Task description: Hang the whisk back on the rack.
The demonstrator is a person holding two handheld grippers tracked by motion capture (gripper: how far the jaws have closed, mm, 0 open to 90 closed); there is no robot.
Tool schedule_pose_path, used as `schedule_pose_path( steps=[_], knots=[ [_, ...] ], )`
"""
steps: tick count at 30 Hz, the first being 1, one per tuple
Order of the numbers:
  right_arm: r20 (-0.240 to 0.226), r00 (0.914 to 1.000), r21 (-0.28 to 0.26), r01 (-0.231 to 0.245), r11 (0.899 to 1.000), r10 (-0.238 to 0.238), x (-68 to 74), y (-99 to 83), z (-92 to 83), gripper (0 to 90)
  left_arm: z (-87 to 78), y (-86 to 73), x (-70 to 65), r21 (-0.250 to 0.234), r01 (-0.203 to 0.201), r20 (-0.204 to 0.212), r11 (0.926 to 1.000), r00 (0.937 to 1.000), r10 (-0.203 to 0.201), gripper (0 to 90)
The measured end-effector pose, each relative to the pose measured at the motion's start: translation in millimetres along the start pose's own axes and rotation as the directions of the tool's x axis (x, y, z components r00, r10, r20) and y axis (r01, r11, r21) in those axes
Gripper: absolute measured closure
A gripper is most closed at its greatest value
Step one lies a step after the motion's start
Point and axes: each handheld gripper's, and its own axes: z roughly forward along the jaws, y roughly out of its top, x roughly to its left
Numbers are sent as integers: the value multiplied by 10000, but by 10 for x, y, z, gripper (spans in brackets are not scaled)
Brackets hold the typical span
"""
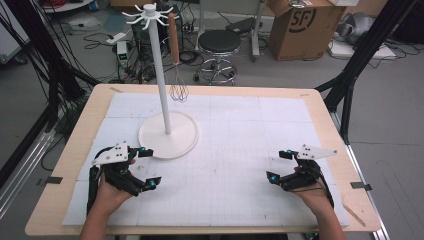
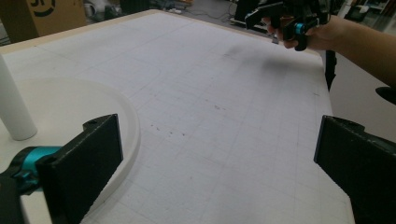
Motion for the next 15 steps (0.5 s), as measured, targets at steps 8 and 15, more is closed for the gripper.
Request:
schedule_pose_path(
  steps=[8, 15],
  knots=[
    [-23, 10000, 78, 29, 10000, -28, -11, -13, 32, 4, 4, -12, 8, 54, 25, -22, 10000, 10000, -25, 17],
    [-71, 10000, 115, -41, 9999, 41, -10, -12, 40, 4, -3, -39, 38, 174, 108, -154, 9998, 9998, -106, 17]
  ],
)
